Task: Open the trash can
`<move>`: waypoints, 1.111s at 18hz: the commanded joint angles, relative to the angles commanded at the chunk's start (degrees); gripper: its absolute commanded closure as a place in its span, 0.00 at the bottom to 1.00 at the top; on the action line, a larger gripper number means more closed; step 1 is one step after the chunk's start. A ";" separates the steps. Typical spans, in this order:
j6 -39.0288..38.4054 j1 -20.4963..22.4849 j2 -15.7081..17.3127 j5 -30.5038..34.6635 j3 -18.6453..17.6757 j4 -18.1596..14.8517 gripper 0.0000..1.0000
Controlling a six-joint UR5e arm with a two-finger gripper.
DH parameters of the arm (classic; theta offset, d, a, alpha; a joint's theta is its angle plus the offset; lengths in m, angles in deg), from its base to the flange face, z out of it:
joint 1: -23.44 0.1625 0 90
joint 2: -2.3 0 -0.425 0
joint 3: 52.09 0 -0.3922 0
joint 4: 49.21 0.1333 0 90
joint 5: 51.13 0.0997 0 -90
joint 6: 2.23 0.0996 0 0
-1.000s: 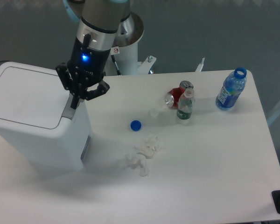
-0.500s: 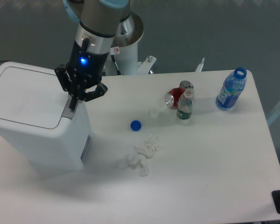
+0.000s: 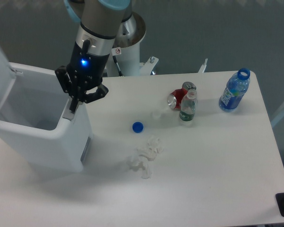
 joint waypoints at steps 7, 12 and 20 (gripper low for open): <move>0.35 1.49 -0.35 -0.44 2.63 1.40 0.48; 2.98 5.70 -1.93 -0.18 2.81 5.62 0.00; 13.42 10.89 -6.50 2.71 3.25 9.76 0.00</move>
